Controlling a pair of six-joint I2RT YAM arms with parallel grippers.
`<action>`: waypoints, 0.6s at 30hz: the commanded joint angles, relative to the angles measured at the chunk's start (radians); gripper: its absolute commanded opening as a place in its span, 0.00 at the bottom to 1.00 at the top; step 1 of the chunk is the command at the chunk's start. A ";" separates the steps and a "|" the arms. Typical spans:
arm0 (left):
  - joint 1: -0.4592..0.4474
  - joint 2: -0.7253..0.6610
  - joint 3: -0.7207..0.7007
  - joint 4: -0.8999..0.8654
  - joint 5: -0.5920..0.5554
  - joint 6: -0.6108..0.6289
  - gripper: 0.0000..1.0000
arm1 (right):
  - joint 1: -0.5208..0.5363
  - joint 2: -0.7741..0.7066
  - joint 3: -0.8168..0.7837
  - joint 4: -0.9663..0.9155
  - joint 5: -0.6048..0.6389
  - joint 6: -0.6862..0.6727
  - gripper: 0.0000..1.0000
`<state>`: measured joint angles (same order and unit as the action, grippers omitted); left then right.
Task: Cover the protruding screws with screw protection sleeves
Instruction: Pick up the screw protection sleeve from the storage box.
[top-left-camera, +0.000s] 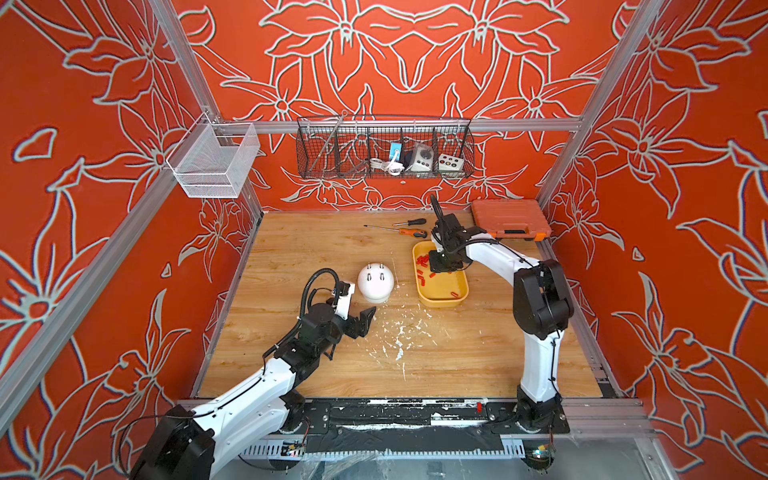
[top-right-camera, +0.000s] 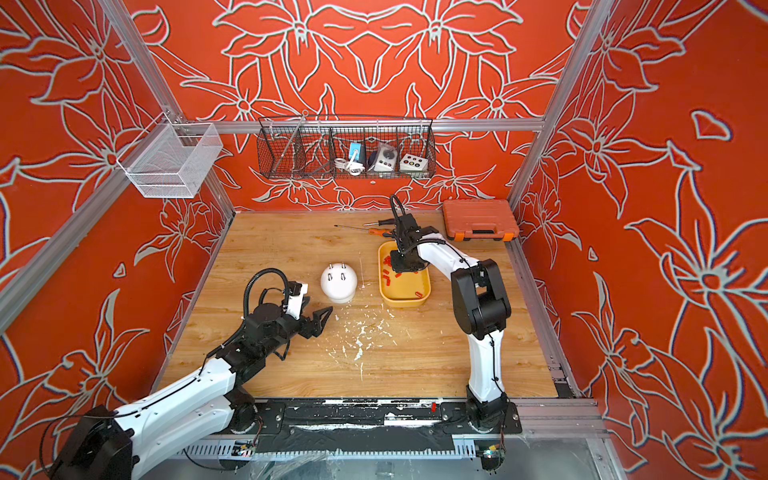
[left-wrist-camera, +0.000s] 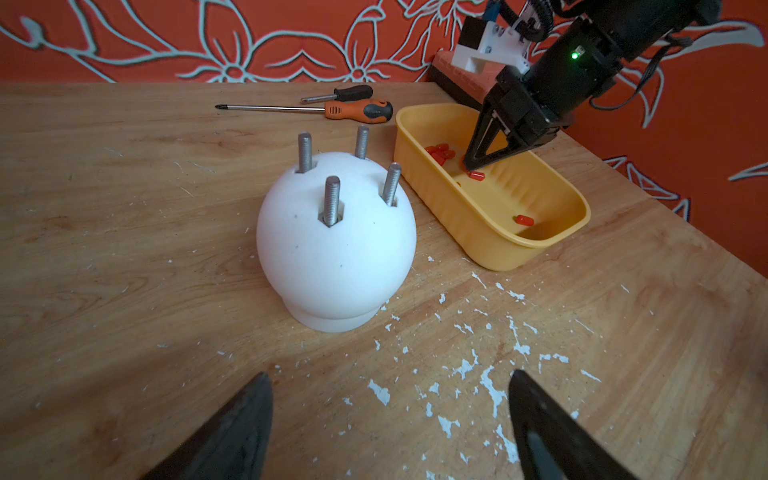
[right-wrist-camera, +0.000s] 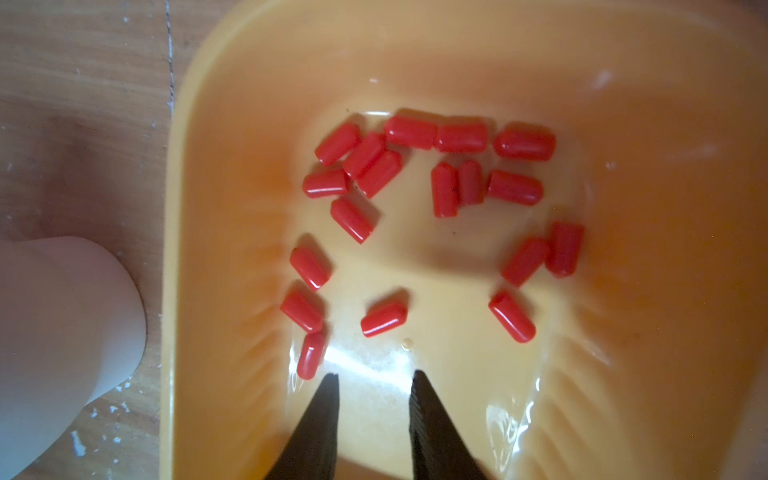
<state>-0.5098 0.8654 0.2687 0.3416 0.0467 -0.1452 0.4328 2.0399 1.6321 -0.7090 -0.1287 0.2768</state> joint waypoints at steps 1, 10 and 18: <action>-0.003 -0.024 0.000 0.031 -0.002 0.028 0.86 | 0.023 -0.003 0.040 -0.042 0.085 -0.174 0.34; -0.003 -0.050 -0.002 0.024 -0.025 0.045 0.88 | -0.011 -0.064 0.099 -0.215 -0.188 -0.945 0.37; -0.003 -0.096 -0.013 0.002 -0.047 0.059 0.89 | -0.066 -0.082 -0.013 -0.109 -0.195 -1.348 0.36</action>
<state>-0.5098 0.7914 0.2653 0.3389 0.0162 -0.1070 0.3607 1.9396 1.6314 -0.8017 -0.3374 -0.8158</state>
